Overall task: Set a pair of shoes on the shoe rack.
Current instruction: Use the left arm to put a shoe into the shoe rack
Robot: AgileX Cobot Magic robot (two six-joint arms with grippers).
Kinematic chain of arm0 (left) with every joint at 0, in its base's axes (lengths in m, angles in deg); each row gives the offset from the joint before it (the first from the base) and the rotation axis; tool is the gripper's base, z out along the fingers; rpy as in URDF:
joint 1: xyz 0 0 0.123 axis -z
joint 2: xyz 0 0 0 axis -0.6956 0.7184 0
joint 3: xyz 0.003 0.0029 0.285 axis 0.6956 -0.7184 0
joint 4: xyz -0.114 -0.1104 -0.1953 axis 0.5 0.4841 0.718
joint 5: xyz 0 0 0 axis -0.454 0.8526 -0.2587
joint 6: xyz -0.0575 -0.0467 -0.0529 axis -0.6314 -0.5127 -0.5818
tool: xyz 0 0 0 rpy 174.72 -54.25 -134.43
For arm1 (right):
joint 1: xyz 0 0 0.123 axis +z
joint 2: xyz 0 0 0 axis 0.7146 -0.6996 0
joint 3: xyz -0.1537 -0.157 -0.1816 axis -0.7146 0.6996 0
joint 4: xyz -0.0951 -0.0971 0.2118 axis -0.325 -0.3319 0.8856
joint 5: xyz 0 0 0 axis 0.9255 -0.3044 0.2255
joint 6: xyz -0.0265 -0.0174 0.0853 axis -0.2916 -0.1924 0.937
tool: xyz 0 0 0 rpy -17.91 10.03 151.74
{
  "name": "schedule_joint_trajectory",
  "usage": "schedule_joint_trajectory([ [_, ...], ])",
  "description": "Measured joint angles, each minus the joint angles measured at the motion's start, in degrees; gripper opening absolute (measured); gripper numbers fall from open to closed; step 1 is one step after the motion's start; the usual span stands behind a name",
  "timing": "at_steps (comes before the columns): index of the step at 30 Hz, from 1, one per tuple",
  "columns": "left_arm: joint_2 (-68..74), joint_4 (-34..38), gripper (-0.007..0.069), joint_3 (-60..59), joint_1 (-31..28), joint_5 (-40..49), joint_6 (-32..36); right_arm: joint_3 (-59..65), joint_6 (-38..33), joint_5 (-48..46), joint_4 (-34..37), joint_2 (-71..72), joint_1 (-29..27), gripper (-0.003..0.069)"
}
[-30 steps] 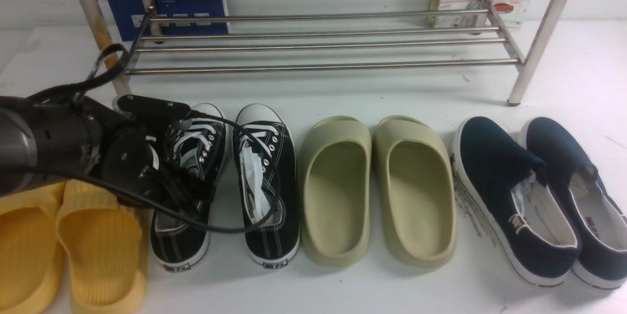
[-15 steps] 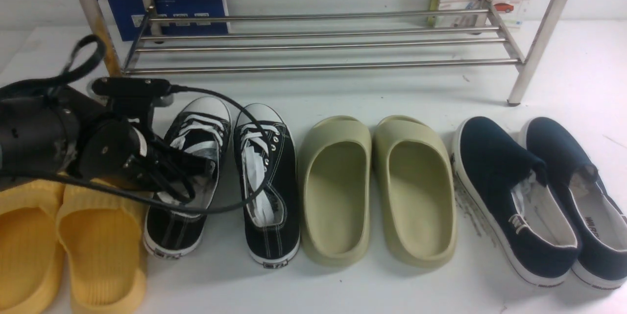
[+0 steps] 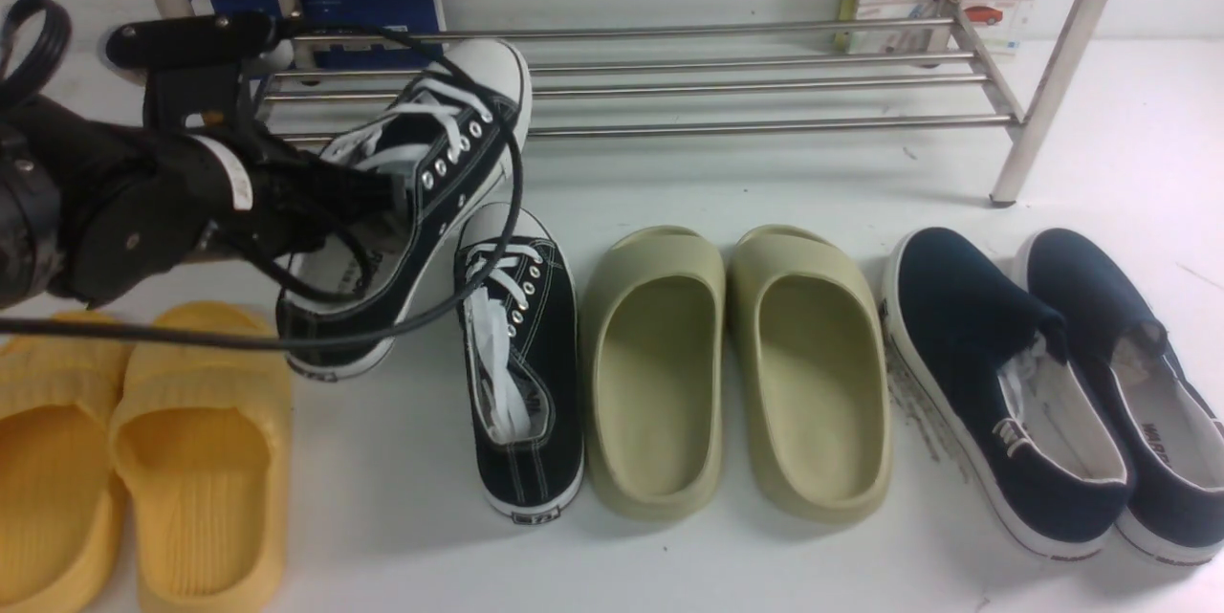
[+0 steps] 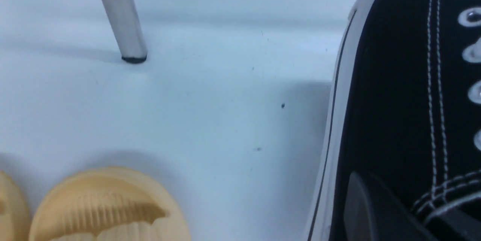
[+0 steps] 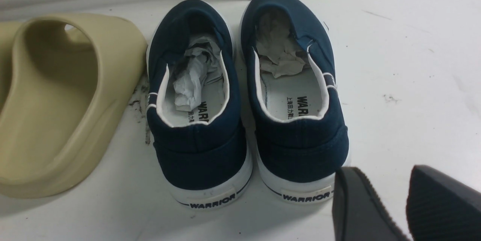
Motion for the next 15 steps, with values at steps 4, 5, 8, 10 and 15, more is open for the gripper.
schedule_joint_trajectory([
  [4,3.71,-0.14,-0.0013,5.05,-2.12,0.2,-3.66,0.0,0.0,0.0,0.0,0.0,0.0,0.0239],
  [5,5.17,-0.41,-0.0013,6.17,-2.65,0.53,-3.79,0.0,0.0,0.0,0.0,0.0,0.0,0.0239],
  [8,8.3,-1.08,-0.0013,8.92,-3.07,0.6,-3.85,0.0,0.0,0.0,0.0,0.0,0.0,0.0239],
  [10,10.36,-1.14,-0.0013,10.5,-3.07,0.41,-3.98,0.0,0.0,0.0,0.0,0.0,0.0,0.0239],
  [15,14.55,-0.65,-0.0013,12.58,-3.02,-1.16,-6.28,0.0,0.0,0.0,0.0,0.0,0.0,0.0239],
])
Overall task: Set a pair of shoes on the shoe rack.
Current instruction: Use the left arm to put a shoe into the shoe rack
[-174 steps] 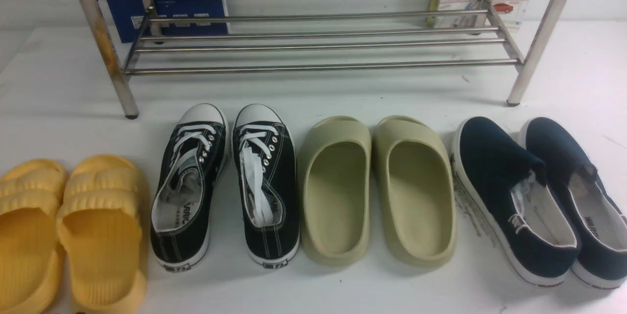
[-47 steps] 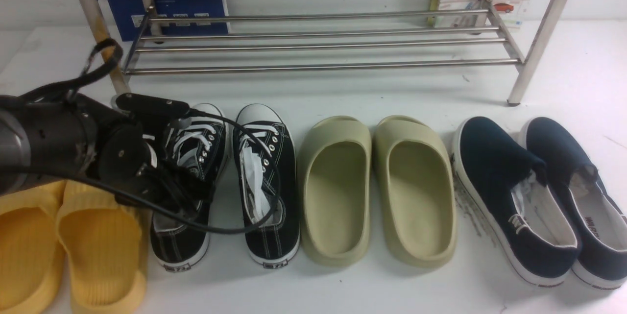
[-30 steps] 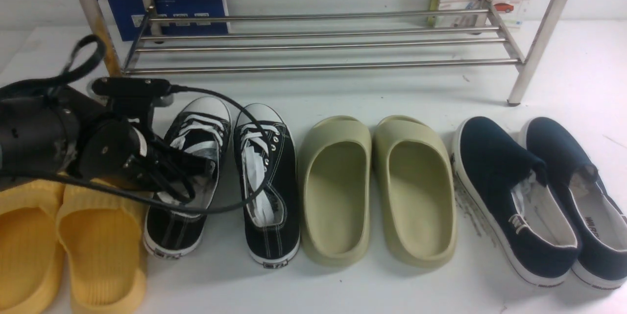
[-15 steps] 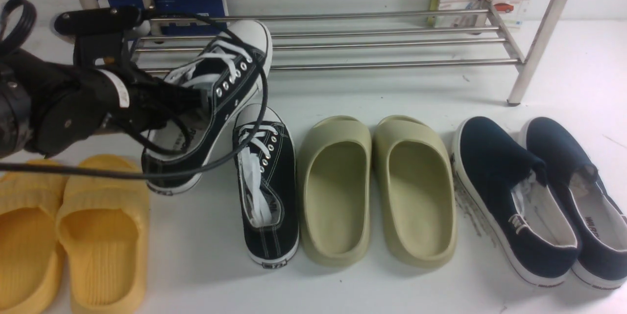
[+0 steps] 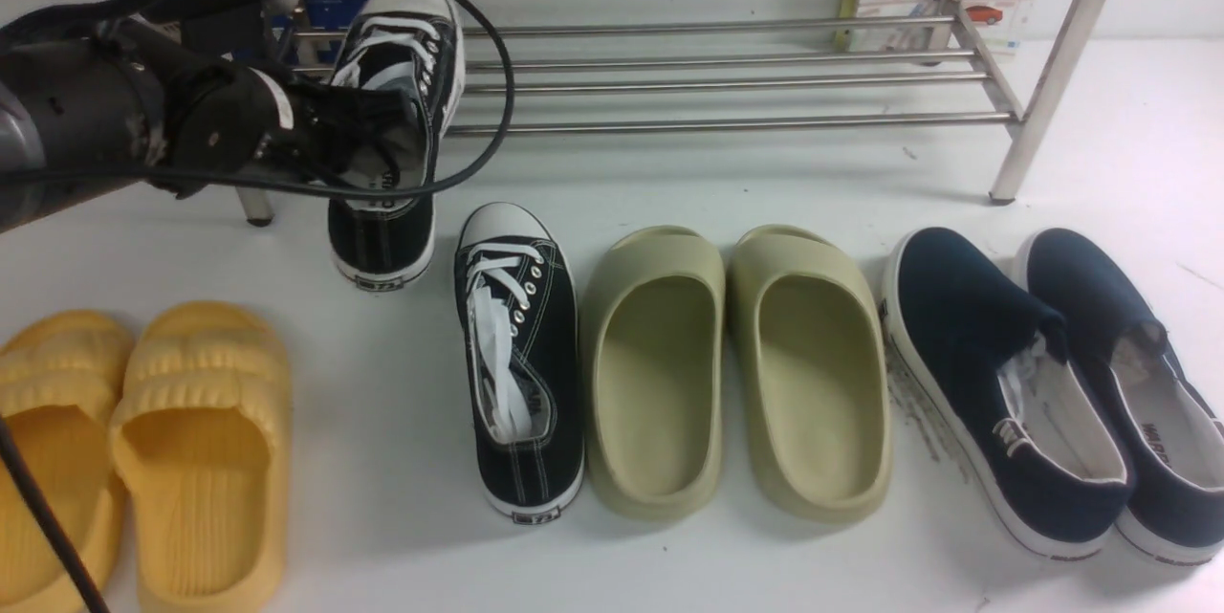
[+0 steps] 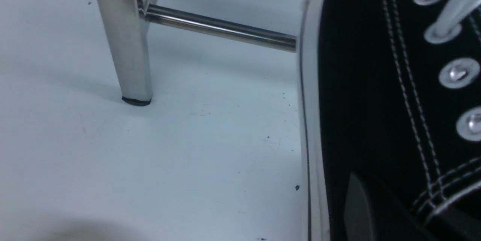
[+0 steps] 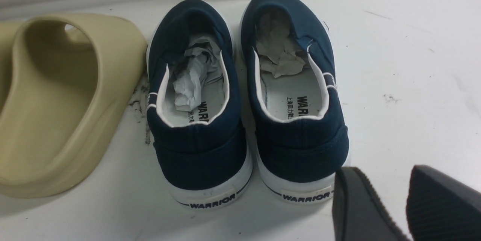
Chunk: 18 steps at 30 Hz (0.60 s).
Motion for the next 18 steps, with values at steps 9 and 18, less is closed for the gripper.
schedule_joint_trajectory([
  [9,2.81,0.04,-0.0013,1.59,-3.25,-6.95,-1.63,0.0,0.07,0.0,0.0,0.0,0.0,0.0239],
  [18,10.28,-2.85,-0.0013,9.34,-3.99,-6.83,-1.63,0.0,0.07,0.0,0.0,0.0,0.0,0.0239],
])
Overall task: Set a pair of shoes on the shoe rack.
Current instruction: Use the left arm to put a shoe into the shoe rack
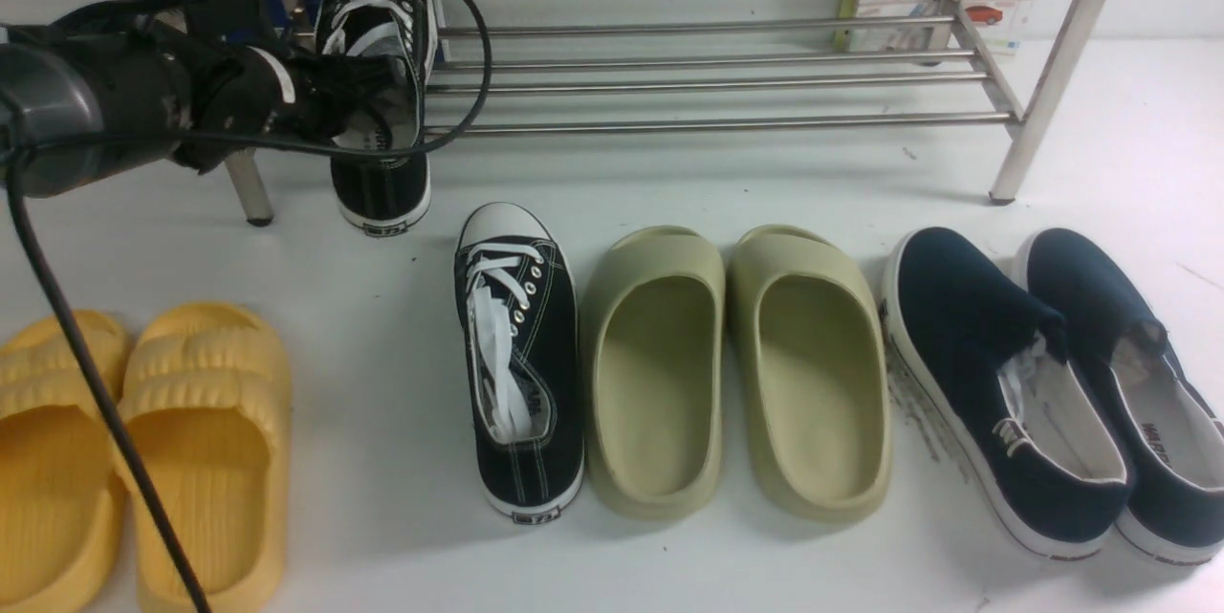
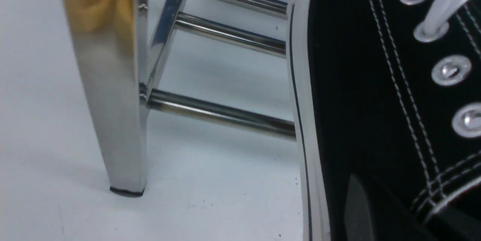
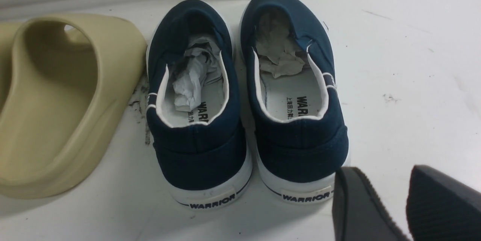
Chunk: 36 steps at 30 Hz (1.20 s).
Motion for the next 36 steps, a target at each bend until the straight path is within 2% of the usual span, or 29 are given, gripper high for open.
schedule_joint_trajectory([
  [6,2.71,-1.84,-0.0012,1.96,0.0,0.01,0.0,0.0,0.0,0.0,0.0,0.0,0.0,0.0239],
  [10,3.28,-2.73,0.0039,2.02,0.0,-0.25,0.0,0.0,0.05,0.0,0.0,0.0,0.0,0.0239],
  [15,3.23,-2.78,0.0244,2.67,0.0,-2.15,-0.3,0.0,0.05,0.0,0.0,0.0,0.0,0.0243],
  [16,3.23,-2.78,0.0253,2.67,0.0,-2.15,-0.3,0.0,0.05,0.0,0.0,0.0,0.0,0.0243],
  [17,3.16,-2.78,0.0321,2.67,0.0,-2.15,-0.49,0.0,0.05,0.0,0.0,0.0,0.0,0.0242],
  [19,2.62,-2.6,0.04,2.67,0.0,-1.64,-1.04,0.0,0.05,0.0,0.0,0.0,0.0,0.0242],
  [21,0.87,-2.52,0.0454,2.67,0.0,0.14,-1.57,0.0,0.05,0.0,0.0,0.0,0.0,0.0244],
  [23,-0.4,-2.45,0.0472,2.67,0.0,1.78,-1.71,0.0,0.05,0.0,0.0,0.0,0.0,0.0244],
  [24,-3.09,-2.44,0.0491,2.67,0.0,6.41,-1.71,0.0,0.05,0.0,0.0,0.0,0.0,0.0244],
  [27,-6.35,-2.13,0.0493,2.67,0.0,12.93,-1.71,0.0,0.05,0.0,0.0,0.0,0.0,0.0244],
  [29,-9.85,0.14,0.0463,2.69,0.0,24.01,-1.33,0.0,0.05,0.0,0.0,0.0,0.0,0.0244],
  [30,-9.85,0.43,0.0463,2.69,0.0,24.84,-1.17,0.0,0.05,0.0,0.0,0.0,0.0,0.0244],
  [31,-11.62,3.51,0.0404,1.84,0.0,30.09,1.16,0.0,0.05,0.0,0.0,0.0,0.0,0.0244],
  [33,-12.56,7.29,0.0342,0.3,0.0,32.2,4.65,0.0,0.05,0.0,0.0,0.0,0.0,0.0244],
  [35,-13.76,16.8,0.0156,-4.92,0.0,31.54,12.56,0.0,0.05,0.0,0.0,0.0,0.0,0.0244],
  [36,-13.76,17.58,0.0125,-5.36,0.0,31.37,13.95,0.0,0.05,0.0,0.0,0.0,0.0,0.0244],
])
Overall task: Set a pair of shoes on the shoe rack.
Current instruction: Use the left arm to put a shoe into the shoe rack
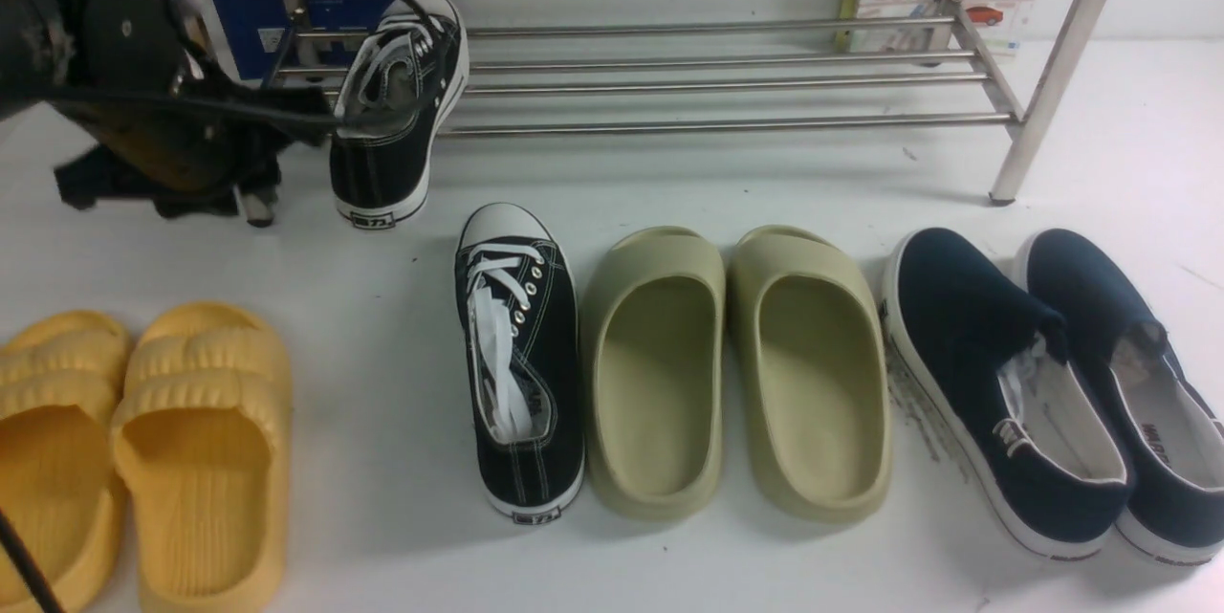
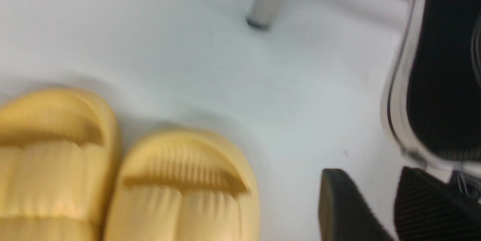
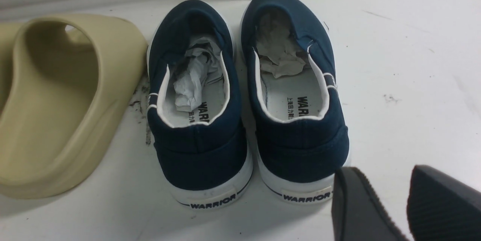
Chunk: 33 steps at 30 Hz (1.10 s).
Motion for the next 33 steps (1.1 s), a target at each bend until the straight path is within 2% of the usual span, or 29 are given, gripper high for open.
schedule_joint_trajectory([
  [1,-0.04,4.44,0.0034,-2.88,0.0,-1.46,4.24,0.0,0.0,0.0,0.0,0.0,0.0,0.0244],
  [2,-0.04,8.48,-0.0015,-4.71,0.0,-2.89,7.83,0.0,0.0,0.0,0.0,0.0,0.0,0.0244],
  [6,0.94,17.66,-0.0013,-7.28,0.0,-10.39,22.16,0.0,0.0,0.0,0.0,0.0,0.0,0.0244],
  [8,1.5,19.9,-0.0013,-7.28,0.0,-15.43,25.81,0.0,0.0,0.0,0.0,0.0,0.0,0.0244],
  [9,1.57,19.9,-0.0013,-7.28,0.0,-15.43,26.11,0.0,0.0,0.0,0.0,0.0,0.0,0.0244],
  [11,2.82,21.59,-0.0013,-7.28,0.0,-22.11,28.21,0.0,0.0,0.0,0.0,0.0,0.0,0.0244],
  [13,4.05,22.11,-0.0013,-7.28,0.0,-24.9,28.33,0.0,0.0,0.0,0.0,0.0,0.0,0.0244],
  [19,5.93,25.14,-0.0013,-7.72,0.06,-29.37,28.53,0.0,0.0,0.0,0.0,0.0,0.0,0.0244],
  [23,6.56,28.6,-0.0013,-7.72,0.06,-37.87,28.64,0.0,0.0,0.0,0.0,0.0,0.0,0.0244],
  [33,6.86,30.71,-0.0013,-7.72,0.06,-41.61,28.75,0.0,0.0,0.0,0.05,0.0,0.0,0.0244],
])
